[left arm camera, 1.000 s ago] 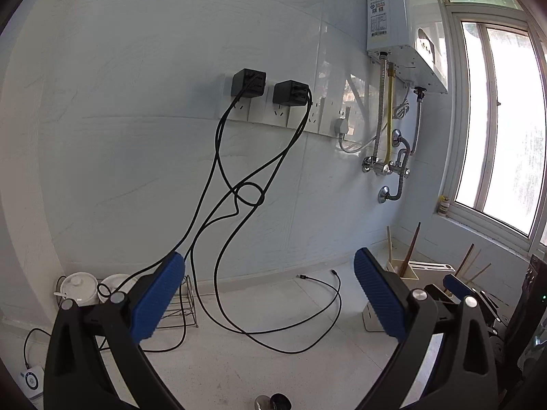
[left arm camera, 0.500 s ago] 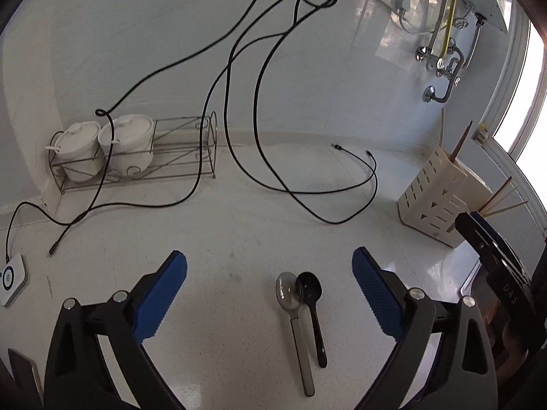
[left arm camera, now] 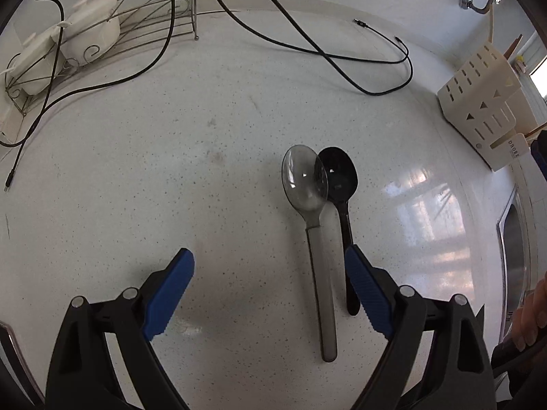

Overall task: Organize utensils
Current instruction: 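Grasp the clear plastic spoon by its handle with the left tool, then hold the clear spoon with the left tool while the right tool grasps the black spoon handle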

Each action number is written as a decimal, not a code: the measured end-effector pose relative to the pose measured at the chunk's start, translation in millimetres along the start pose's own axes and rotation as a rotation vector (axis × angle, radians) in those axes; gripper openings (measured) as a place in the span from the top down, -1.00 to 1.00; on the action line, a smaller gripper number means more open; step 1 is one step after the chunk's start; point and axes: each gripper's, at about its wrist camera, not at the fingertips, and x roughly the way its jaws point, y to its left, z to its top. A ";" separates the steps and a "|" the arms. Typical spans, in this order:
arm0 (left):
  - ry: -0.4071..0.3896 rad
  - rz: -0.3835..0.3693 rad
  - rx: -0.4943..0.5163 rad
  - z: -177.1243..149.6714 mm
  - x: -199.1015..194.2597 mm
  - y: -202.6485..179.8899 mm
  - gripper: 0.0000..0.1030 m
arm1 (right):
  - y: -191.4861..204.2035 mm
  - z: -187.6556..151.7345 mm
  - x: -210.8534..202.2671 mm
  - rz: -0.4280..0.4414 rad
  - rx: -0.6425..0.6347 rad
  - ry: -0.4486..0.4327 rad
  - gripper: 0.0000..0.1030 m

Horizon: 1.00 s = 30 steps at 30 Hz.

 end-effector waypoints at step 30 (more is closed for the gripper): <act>0.066 0.039 -0.061 4.7 -5.7 43.6 0.78 | 81.4 -28.3 92.7 0.158 -0.167 0.480 0.12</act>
